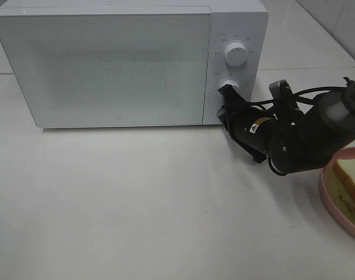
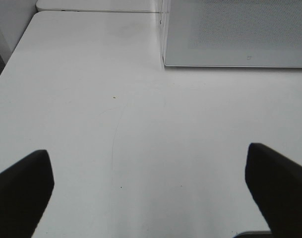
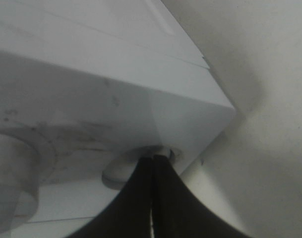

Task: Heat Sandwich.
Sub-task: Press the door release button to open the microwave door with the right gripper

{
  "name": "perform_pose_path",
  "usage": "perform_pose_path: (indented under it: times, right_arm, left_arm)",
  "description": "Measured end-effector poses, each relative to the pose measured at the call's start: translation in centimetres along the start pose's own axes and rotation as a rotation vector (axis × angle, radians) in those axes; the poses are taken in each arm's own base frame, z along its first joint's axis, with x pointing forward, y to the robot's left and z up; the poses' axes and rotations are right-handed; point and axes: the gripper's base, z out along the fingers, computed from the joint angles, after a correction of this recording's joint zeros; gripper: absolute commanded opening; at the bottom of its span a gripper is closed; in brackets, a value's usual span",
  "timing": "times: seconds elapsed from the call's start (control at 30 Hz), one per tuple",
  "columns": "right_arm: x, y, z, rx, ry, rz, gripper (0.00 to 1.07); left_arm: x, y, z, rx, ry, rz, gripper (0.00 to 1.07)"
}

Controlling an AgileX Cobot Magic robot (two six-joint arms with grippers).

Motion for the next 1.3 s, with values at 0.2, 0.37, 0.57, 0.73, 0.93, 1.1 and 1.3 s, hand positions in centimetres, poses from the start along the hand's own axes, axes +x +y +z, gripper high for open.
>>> perform_pose_path:
  times: [0.2, 0.37, 0.57, 0.73, 0.93, 1.1, 1.3]
  right_arm:
    - [-0.1, 0.0, 0.0, -0.008, -0.019, -0.022, 0.00]
    - [-0.1, 0.0, -0.1, -0.019, -0.027, -0.034, 0.00]
    - [-0.2, 0.1, 0.0, -0.021, -0.029, -0.038, 0.00]
    - [-0.4, 0.1, 0.0, -0.027, -0.030, -0.043, 0.00]
    - [-0.4, 0.3, 0.3, -0.036, -0.036, -0.061, 0.00]
    - [-0.5, 0.6, 0.7, -0.033, -0.032, -0.071, 0.00]
    - [-0.8, 0.6, 0.9, -0.032, -0.018, -0.022, 0.00]
  left_arm:
    - [0.0, 0.0, 0.0, 0.000, 0.000, 0.000, 0.98]
    - [0.0, 0.0, 0.0, 0.000, 0.000, 0.000, 0.98]
    - [0.0, 0.0, 0.0, 0.000, 0.000, 0.000, 0.98]
    - [0.0, 0.0, 0.0, 0.000, 0.000, 0.000, 0.98]
    - [0.0, 0.0, 0.0, 0.000, 0.000, 0.000, 0.98]
    - [0.0, 0.0, 0.0, 0.000, 0.000, 0.000, 0.98]
    - [0.0, 0.0, 0.0, 0.000, 0.000, 0.000, 0.98]
